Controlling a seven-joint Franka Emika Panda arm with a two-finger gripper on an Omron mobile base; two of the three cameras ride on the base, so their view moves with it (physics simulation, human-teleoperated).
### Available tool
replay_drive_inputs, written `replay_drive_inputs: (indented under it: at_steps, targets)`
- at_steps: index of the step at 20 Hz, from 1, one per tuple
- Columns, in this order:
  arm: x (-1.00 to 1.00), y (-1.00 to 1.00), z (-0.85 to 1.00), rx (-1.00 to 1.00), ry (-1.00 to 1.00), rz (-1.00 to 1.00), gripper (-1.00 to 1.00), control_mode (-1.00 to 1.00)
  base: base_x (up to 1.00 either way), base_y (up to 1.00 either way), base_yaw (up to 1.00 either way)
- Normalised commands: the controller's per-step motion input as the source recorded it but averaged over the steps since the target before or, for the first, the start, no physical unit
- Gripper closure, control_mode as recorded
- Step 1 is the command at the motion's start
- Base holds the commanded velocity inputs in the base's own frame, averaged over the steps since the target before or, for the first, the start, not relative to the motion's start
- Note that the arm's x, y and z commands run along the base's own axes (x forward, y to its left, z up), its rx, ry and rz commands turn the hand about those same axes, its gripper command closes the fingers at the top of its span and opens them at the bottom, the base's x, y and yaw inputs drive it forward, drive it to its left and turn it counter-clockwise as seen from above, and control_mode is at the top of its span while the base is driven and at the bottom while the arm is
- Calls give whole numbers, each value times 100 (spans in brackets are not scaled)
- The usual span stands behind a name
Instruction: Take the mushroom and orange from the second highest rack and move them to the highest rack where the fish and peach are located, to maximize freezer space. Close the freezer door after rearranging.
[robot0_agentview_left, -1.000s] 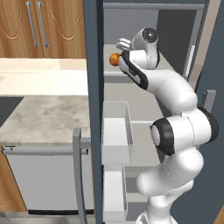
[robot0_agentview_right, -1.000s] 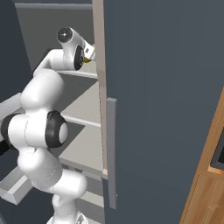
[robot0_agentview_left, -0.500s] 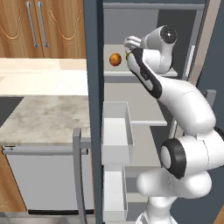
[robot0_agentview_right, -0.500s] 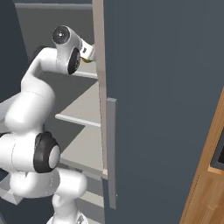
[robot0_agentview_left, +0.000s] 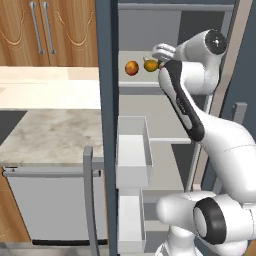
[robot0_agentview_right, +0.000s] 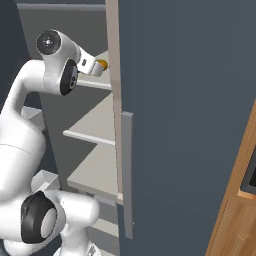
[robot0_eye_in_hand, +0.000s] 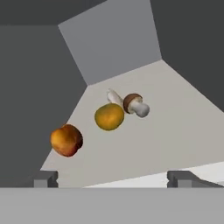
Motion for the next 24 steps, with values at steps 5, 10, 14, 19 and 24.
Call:
replay_drive_inputs:
  at_steps: [5, 10, 14, 19, 24]
  targets:
    - [-100, -11, 0, 0, -2, 0, -100, -100, 0, 0, 0]
    - [-100, -11, 0, 0, 0, 0, -100, -100, 0, 0, 0]
    - [-100, -9, 0, 0, 0, 0, -100, -100, 0, 0, 0]
    - [-80, -4, 0, 0, 0, 0, -100, 100, -20, 0, 0]
    - [0, 0, 0, 0, 0, 0, -100, 100, -100, 0, -4]
